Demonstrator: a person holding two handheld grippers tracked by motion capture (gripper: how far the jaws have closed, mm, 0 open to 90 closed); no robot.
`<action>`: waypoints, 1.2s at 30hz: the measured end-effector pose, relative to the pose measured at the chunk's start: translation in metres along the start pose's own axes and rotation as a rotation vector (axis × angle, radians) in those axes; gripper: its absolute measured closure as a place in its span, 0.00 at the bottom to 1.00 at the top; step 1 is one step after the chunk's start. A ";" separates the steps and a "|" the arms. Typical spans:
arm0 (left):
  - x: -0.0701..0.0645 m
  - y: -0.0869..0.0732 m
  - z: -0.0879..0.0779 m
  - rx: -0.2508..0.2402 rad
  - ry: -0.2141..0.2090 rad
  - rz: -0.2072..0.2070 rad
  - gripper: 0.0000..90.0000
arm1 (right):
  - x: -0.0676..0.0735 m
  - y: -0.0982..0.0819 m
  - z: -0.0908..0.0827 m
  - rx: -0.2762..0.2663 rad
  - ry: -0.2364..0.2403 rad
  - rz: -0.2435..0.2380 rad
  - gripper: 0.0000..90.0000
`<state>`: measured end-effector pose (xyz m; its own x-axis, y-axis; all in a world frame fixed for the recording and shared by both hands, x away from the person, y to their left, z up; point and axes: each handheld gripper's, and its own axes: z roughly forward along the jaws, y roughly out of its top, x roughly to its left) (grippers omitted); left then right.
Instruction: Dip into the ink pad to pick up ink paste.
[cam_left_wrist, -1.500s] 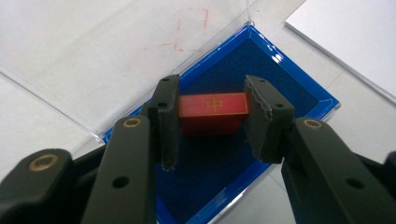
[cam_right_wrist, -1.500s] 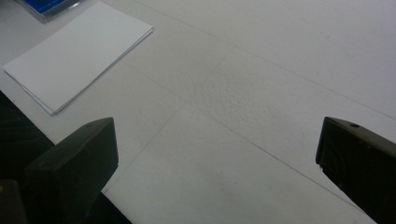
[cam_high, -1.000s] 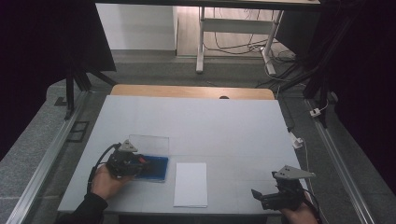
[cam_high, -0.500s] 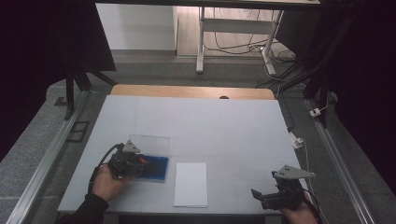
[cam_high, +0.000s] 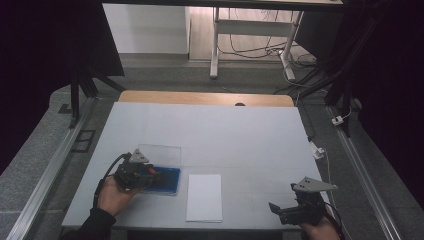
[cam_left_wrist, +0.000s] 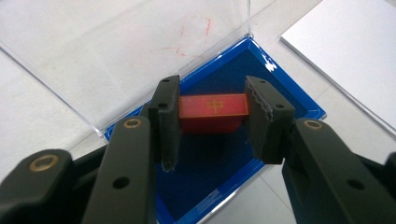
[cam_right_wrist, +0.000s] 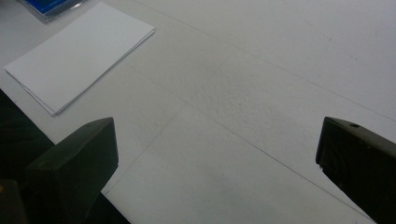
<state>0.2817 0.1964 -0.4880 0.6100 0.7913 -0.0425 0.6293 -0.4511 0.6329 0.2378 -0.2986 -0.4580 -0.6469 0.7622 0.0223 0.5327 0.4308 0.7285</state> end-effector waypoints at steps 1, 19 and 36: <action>0.000 0.000 -0.001 -0.004 0.002 0.000 0.65 | 0.000 0.000 0.000 0.000 0.000 0.000 0.00; -0.008 0.007 -0.014 -0.059 -0.027 0.019 0.65 | 0.000 0.000 0.000 0.001 0.000 -0.001 0.00; -0.028 0.020 -0.021 -0.093 -0.090 0.069 0.65 | 0.000 0.000 0.000 0.002 0.001 0.000 0.00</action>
<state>0.2674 0.1741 -0.4578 0.6936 0.7176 -0.0634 0.5396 -0.4593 0.7056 0.2380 -0.2990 -0.4581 -0.6474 0.7618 0.0231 0.5341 0.4319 0.7268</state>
